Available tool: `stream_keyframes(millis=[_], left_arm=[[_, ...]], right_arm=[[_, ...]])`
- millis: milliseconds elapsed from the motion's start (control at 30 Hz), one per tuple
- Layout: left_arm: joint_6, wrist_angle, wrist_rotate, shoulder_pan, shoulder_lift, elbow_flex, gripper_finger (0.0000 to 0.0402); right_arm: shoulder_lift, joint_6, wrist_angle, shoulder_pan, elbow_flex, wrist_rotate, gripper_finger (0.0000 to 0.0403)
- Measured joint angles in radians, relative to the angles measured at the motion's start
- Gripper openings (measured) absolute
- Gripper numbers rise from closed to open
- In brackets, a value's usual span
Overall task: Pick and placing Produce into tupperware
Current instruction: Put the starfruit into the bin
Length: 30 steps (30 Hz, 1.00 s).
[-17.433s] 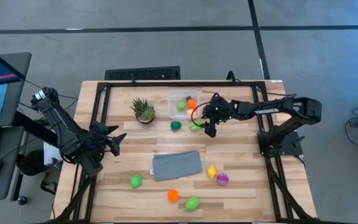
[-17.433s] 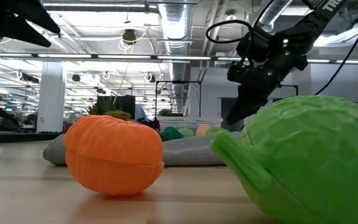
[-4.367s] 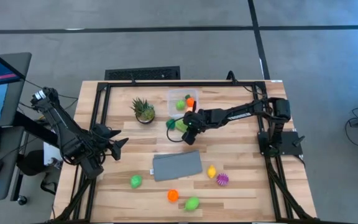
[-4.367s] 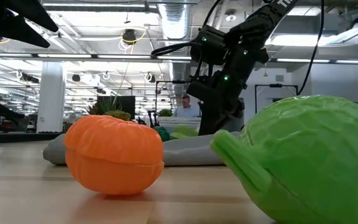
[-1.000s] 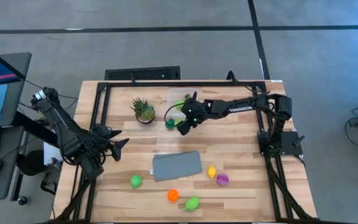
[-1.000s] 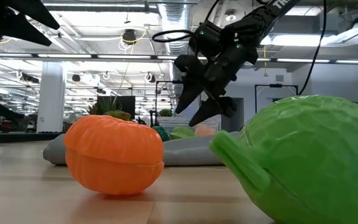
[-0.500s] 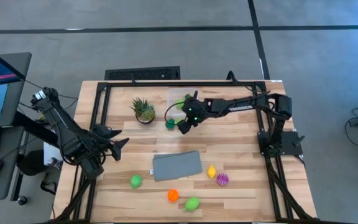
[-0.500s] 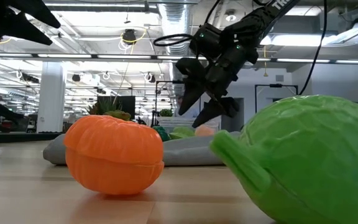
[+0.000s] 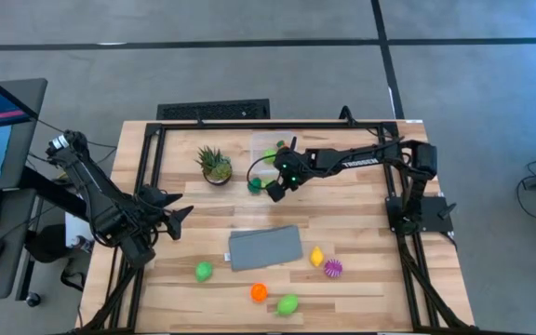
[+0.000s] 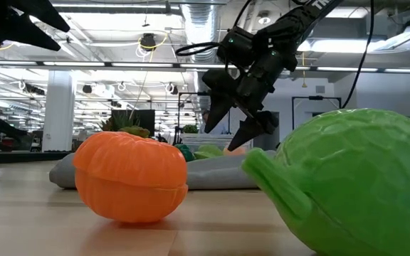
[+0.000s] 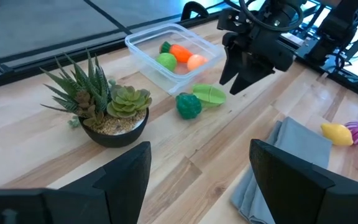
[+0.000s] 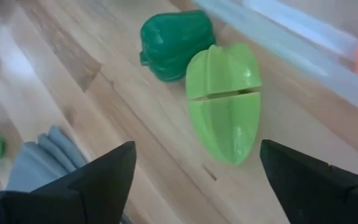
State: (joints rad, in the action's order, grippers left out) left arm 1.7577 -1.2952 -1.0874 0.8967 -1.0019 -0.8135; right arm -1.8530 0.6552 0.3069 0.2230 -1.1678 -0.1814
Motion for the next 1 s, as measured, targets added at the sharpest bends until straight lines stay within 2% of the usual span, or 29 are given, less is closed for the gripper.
stream_keyframes(millis=[133, 500, 1000], left_arm=[[0.000, 0.000, 0.000, 0.000, 0.000, 0.000, 0.0263], [0.000, 0.000, -0.001, 0.000, 0.000, 0.000, 0.0263], [0.000, 0.000, -0.001, 0.000, 0.000, 0.000, 0.0263]], right_arm=[[0.000, 0.001, 0.000, -0.002, 0.000, 0.048, 0.0382], [0.000, 0.027, 0.004, -0.020, 0.000, 0.139, 0.0384], [0.000, 0.009, -0.048, -0.031, 0.000, 0.157, 0.0377]])
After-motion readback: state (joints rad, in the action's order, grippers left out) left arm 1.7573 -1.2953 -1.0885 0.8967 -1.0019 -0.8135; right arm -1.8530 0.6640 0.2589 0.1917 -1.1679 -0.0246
